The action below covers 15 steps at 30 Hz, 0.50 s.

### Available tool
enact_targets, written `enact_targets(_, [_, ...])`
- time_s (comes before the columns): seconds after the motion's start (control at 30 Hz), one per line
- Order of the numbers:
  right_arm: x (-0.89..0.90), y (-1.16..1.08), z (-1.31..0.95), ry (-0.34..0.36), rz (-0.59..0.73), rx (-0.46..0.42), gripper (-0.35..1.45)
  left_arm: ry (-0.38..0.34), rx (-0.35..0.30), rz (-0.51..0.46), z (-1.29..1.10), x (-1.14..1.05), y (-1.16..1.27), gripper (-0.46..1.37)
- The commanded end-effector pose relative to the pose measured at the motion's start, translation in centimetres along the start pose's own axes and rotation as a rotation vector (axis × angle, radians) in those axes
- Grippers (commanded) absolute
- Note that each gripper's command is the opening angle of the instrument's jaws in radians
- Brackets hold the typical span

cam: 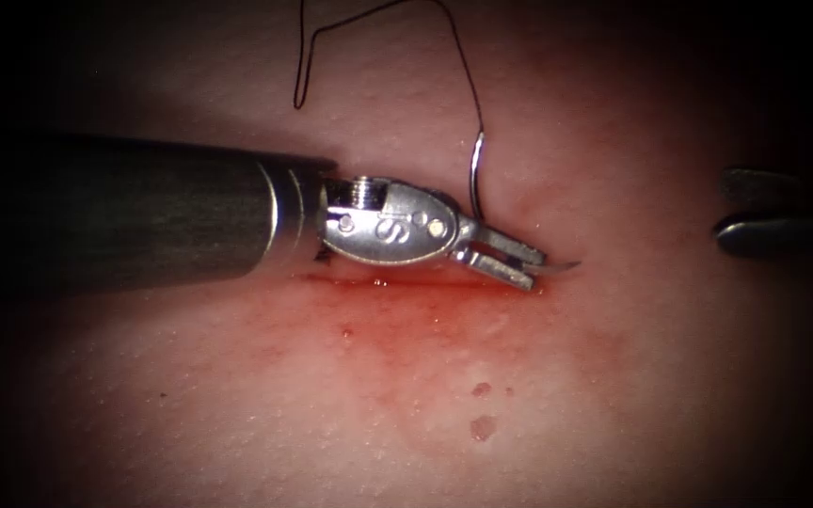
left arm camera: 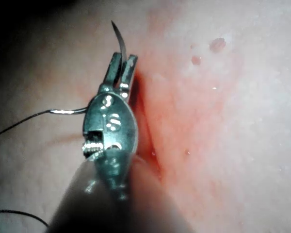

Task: Wound Closure
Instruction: Pass the needle over to the right grasper

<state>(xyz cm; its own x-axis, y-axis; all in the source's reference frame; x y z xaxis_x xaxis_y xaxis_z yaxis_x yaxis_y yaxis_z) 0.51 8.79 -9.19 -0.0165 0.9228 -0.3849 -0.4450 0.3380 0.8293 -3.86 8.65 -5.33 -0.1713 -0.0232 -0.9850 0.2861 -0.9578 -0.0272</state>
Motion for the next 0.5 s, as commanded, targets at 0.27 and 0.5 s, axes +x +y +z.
enact_targets(0.27, [-0.14, -0.05, 0.26, 0.019, 0.085, 0.06, 0.94, 0.087, -0.032, 0.137, -0.2, 0.01, 0.2, -0.35])
enact_targets(0.5, [-0.15, -0.07, 0.42, 0.077, 0.144, 0.077, 0.95, 0.148, -0.003, 0.209, -0.28, 0.01, 0.24, -0.35])
